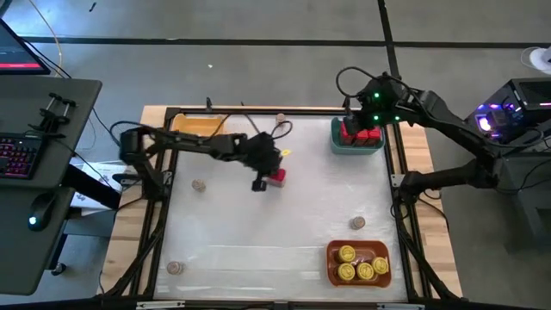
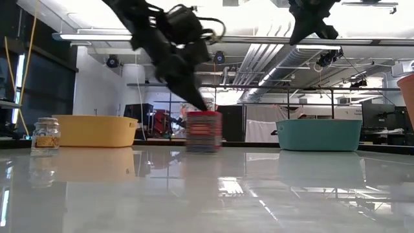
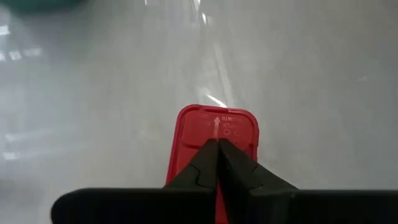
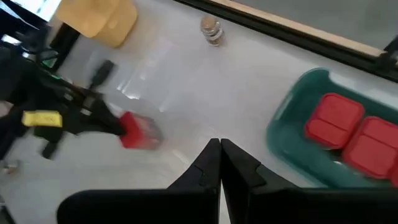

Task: Sort spices by type
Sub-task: Stack the red seasoning can on top of the other red seasoning can on the green bin

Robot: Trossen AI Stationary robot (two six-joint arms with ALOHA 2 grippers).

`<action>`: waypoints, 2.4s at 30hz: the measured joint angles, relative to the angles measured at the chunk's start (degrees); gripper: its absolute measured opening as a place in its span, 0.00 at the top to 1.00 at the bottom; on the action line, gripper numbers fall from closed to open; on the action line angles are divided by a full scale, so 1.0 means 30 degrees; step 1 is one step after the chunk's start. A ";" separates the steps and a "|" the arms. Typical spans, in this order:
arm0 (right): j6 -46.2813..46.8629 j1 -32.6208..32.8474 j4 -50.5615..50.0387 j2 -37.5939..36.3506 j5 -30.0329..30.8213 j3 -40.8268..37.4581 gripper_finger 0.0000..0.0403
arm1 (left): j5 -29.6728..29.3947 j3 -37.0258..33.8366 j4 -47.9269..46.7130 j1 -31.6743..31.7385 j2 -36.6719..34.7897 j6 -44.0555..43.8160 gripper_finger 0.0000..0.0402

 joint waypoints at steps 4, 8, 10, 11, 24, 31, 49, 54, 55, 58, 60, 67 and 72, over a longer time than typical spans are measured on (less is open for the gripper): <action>0.0936 0.0527 0.1299 0.0339 0.0450 -0.0007 1.00 | -0.0038 0.2118 0.1662 0.0079 0.2117 -0.0079 1.00; 0.1517 0.0872 0.2982 0.0621 0.0724 -0.0007 1.00 | -0.0354 0.4507 0.2462 0.0080 0.3962 -0.0104 1.00; 0.1662 0.1003 0.3909 0.0708 0.0731 -0.0007 1.00 | -0.0386 0.5816 0.1992 0.0188 0.4425 0.0238 1.00; 0.1787 0.1019 0.4312 0.0721 0.0741 -0.0007 1.00 | -0.0372 0.6393 0.1523 0.0259 0.4504 0.0349 1.00; 0.0248 0.0502 0.6109 0.1716 -0.2384 0.0000 0.92 | -0.0306 0.7165 -0.4952 0.4501 -0.0808 -0.0827 1.00; -0.2732 0.2505 0.6488 0.5638 -0.6381 0.0000 0.56 | -0.0424 0.4103 -0.4137 0.6314 -0.5327 -0.3695 1.00; -1.1682 0.5882 0.4363 1.0874 -0.0357 -0.0007 0.06 | -0.1680 -0.0459 -0.3704 0.6388 -0.9221 -0.7125 1.00; -1.1583 0.6017 0.4550 1.1519 -0.1248 -0.0007 0.06 | -0.1683 -0.0551 -0.3474 0.6388 -0.9211 -0.7142 1.00; -1.1570 0.6017 0.4539 1.1686 -0.1236 -0.0007 0.06 | -0.1683 -0.0551 -0.3443 0.6388 -0.9221 -0.7135 1.00; -1.1108 0.6017 0.4682 1.2107 -0.1213 -0.0007 0.06 | -0.1688 -0.0551 -0.3480 0.6388 -0.9221 -0.7135 1.00; -1.0919 0.6017 0.4695 1.2433 -0.0897 -0.0007 0.07 | -0.1683 -0.0551 -0.3480 0.6388 -0.9221 -0.7127 1.00; -0.9761 0.5996 0.4738 1.3154 -0.0106 -0.0007 0.21 | -0.1697 -0.0551 -0.3509 0.6388 -0.9221 -0.6583 1.00; -0.9190 0.5996 0.4985 1.3249 -0.0179 -0.0007 0.43 | -0.1717 -0.0543 -0.3498 0.6396 -0.9221 -0.5943 1.00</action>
